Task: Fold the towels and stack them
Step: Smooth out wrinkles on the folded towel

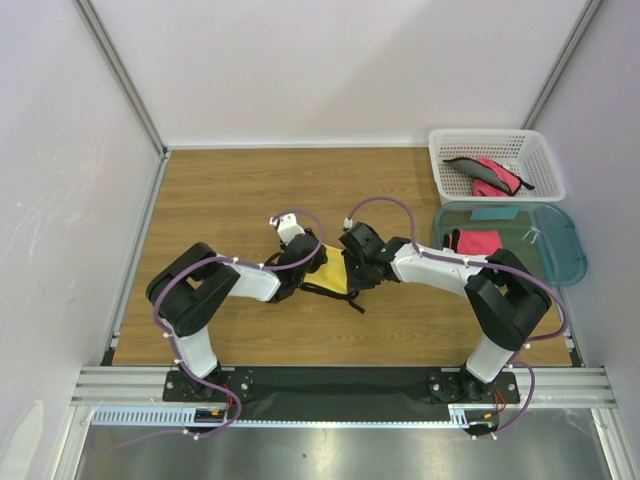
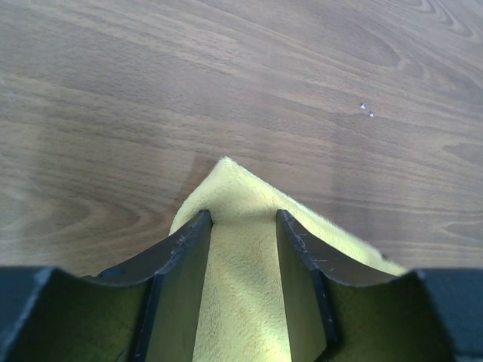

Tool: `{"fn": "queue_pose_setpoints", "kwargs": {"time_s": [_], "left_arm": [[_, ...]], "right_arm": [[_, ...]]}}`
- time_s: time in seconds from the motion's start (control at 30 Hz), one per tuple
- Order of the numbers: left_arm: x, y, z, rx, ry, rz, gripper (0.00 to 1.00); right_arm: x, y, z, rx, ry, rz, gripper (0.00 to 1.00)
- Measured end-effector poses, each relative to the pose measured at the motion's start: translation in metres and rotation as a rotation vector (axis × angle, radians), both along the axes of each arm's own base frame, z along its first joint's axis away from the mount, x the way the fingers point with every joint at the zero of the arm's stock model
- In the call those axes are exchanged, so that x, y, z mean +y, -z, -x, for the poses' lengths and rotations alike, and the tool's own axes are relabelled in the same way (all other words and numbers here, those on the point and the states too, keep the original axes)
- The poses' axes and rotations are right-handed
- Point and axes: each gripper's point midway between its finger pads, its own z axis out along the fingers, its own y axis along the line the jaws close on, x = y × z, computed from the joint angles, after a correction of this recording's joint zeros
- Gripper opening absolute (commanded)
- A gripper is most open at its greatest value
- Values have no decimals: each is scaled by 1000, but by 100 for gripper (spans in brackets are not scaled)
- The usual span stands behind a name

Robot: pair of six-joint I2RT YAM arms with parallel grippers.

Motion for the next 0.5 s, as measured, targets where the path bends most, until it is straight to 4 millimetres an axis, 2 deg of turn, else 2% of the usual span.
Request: {"fn": "queue_pose_setpoints", "kwargs": {"time_s": [0.1, 0.3, 0.4, 0.5], "left_arm": [[-1, 0, 1, -15, 27, -31, 51], [-6, -7, 14, -46, 138, -126, 61], [-8, -23, 18, -65, 183, -139, 67], [-6, -53, 21, -111, 202, -130, 71]], "right_arm": [[-2, 4, 8, 33, -9, 5, 37], [-6, 1, 10, 74, -11, -20, 48], [-11, -11, 0, 66, 17, -63, 54], [-18, -31, -16, 18, 57, -116, 62]]}}
